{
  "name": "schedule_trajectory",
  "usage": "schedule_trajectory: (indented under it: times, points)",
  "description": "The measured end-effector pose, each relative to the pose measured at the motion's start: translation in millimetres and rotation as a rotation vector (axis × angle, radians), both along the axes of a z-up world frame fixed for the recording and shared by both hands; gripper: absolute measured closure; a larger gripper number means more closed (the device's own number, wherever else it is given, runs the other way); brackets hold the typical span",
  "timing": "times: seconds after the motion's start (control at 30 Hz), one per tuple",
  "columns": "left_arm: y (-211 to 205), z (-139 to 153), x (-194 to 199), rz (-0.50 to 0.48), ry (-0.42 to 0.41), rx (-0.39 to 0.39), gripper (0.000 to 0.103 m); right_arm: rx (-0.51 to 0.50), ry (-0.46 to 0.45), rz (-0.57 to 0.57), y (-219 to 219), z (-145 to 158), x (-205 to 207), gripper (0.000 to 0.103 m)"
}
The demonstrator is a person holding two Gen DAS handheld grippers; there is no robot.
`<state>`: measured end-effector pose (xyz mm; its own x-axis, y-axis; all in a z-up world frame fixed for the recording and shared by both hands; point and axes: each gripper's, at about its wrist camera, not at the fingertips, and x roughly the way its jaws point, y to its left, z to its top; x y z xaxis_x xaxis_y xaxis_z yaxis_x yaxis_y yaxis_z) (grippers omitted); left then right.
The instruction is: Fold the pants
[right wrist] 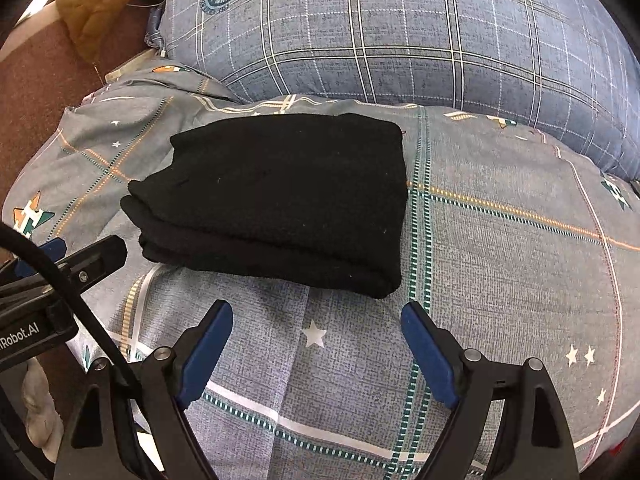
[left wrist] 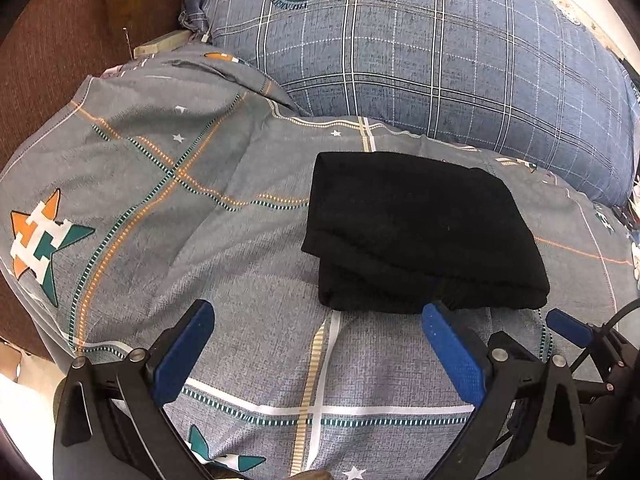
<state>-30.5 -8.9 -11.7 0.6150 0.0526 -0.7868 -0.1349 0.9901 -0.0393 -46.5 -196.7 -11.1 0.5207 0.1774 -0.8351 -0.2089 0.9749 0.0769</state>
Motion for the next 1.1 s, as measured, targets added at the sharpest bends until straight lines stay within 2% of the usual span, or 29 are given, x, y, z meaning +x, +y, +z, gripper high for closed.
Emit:
schedule_trajectory:
  times: [0.53, 0.67, 0.73, 0.87, 0.97, 1.07, 1.1]
  points:
    - [-5, -10, 1, -0.014, 0.038, -0.035, 0.0, -0.01, 0.018, -0.005, 0, -6, 0, 0.012]
    - [3, -11, 4, -0.018, 0.048, -0.065, 0.0, 0.0, 0.01, -0.017, -6, -4, 1, 0.012]
    - [14, -10, 10, -0.008, 0.053, -0.102, 0.0, 0.0, -0.008, -0.033, -10, 1, 0, 0.012]
    - [44, -5, 28, 0.02, 0.067, -0.235, 0.0, 0.023, -0.039, -0.069, -29, 13, 3, 0.012]
    - [58, 2, 41, 0.021, 0.051, -0.305, 0.0, 0.056, -0.048, -0.114, -46, 20, 7, 0.012]
    - [60, 7, 56, -0.043, 0.036, -0.362, 0.0, 0.087, -0.034, -0.155, -61, 21, 13, 0.012]
    - [58, 6, 63, -0.077, 0.062, -0.392, 0.0, 0.104, -0.028, -0.161, -65, 22, 15, 0.012]
